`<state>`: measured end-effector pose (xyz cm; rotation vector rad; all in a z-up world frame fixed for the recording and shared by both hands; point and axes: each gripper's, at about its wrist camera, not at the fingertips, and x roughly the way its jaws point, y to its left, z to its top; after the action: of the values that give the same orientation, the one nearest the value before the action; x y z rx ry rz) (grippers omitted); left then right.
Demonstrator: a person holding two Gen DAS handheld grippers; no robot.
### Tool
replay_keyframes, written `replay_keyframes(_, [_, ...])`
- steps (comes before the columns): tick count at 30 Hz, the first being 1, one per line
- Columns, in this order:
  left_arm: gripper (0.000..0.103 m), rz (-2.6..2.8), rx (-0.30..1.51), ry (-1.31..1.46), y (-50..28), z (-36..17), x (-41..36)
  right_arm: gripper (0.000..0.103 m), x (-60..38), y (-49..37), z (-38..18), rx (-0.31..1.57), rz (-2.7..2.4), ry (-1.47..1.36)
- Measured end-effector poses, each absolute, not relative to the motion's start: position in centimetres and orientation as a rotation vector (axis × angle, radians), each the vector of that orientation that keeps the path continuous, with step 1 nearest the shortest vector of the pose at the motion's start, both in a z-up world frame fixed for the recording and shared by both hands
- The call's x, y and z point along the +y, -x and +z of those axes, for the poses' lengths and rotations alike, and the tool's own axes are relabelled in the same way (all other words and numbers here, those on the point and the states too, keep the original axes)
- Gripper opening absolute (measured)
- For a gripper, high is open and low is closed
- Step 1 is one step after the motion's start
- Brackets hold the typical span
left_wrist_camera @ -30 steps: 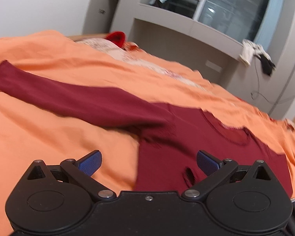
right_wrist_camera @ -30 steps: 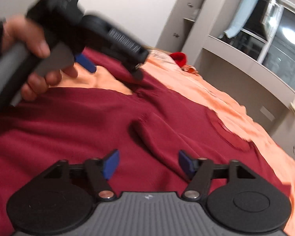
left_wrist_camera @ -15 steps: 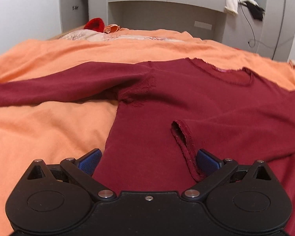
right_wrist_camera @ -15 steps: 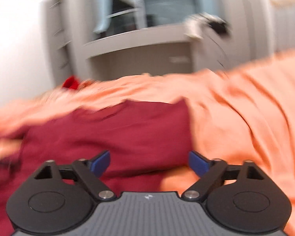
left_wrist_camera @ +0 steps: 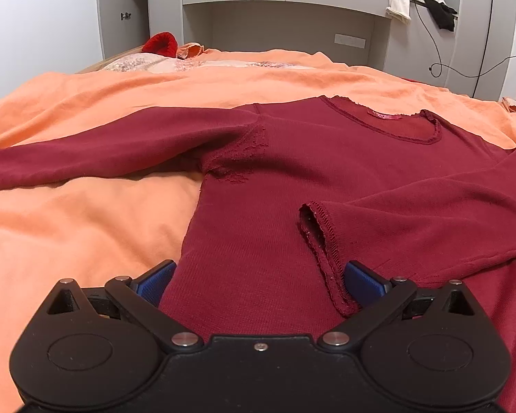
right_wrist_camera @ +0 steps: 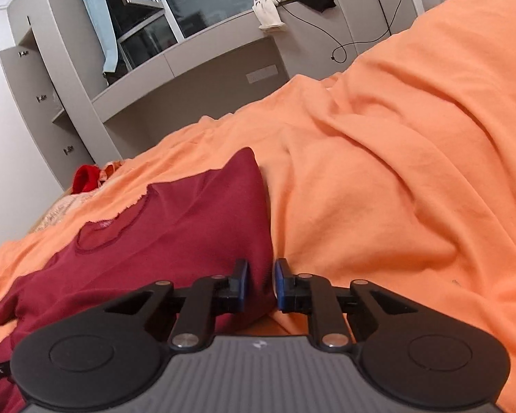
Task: Fold small clothes
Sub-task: 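Open the right gripper and move the left gripper to the other sleeve cuff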
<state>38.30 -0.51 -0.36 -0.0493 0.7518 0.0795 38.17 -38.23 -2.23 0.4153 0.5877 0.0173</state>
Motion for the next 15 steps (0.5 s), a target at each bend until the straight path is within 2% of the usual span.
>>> replay_keyframes(1, [0.103, 0.075, 0.751, 0.051, -38.3, -0.3, -0.5, 0.019, -38.1, -38.1, -2.2, 0.582, 0.018, -0.408])
replay_keyframes(3, [0.103, 0.06, 0.747, 0.072, -38.0, 0.0, -0.1, 0.027, -38.3, -38.3, -1.9, 0.577, 0.026, -0.417])
replay_keyframes(5, [0.102, 0.044, 0.735, 0.115, -37.7, 0.4, 0.8, 0.041, -38.4, -38.1, -1.6, 0.58, 0.031, -0.423])
replay_keyframes(8, [0.102, 0.064, 0.687, 0.185, -37.0, 1.4, 3.1, 0.057, -38.0, -37.2, -0.9, 0.57, 0.06, -0.396])
replay_keyframes(11, [0.102, 0.139, 0.642, 0.252, -36.5, 2.2, 6.2, 0.08, -37.4, -36.4, 0.1, 0.555, 0.097, -0.376])
replay_keyframes(14, [0.102, 0.247, 0.599, 0.35, -35.9, 2.8, 10.5, 0.094, -36.7, -35.0, 1.2, 0.534, 0.156, -0.386])
replay_keyframes(15, [0.102, 0.289, 0.584, 0.387, -35.7, 2.9, 12.1, 0.095, -36.4, -34.6, 1.5, 0.528, 0.176, -0.392])
